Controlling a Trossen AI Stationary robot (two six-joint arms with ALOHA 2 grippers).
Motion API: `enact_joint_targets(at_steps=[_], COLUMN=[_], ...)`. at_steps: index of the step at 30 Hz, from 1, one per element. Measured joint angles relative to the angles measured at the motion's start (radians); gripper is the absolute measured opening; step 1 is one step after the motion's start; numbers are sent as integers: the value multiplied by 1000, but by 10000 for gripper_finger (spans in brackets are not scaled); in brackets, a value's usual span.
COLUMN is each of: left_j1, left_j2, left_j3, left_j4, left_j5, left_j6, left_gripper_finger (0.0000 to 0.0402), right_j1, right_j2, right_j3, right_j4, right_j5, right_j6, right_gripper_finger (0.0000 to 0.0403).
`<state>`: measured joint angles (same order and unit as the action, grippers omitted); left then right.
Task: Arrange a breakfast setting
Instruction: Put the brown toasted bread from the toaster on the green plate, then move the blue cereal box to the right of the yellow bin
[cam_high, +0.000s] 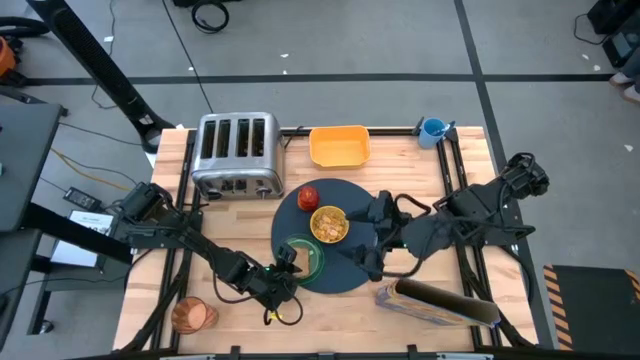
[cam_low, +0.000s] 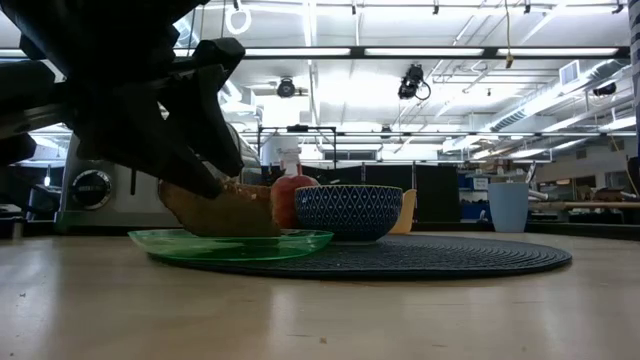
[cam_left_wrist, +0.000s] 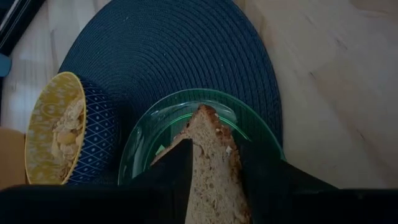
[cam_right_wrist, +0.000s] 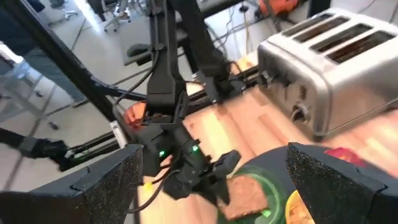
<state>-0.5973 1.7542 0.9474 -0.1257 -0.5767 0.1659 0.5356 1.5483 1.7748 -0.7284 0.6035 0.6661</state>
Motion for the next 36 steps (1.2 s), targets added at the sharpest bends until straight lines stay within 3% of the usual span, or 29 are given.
enact_joint_targets(at_steps=[9,21,29,36], left_j1=[15,27,-13,1], left_j2=[34,15,-92,-250], left_j3=[-1,29,137,177], left_j4=[2,-11,-215,-461], left_j5=[54,49,48,46], left_j6=[-52,-121,-138,-295], left_gripper_finger=[133,133,133,133], right_j1=[-60,-87,-204,-365], right_j2=[-6,-10,-75,-99], right_j3=[0,0,0,0], right_j4=[1,6,-312,-669], right_j5=[-230,-230,-116,-7], right_j6=[42,94,281,566], right_gripper_finger=[395,395,395,395])
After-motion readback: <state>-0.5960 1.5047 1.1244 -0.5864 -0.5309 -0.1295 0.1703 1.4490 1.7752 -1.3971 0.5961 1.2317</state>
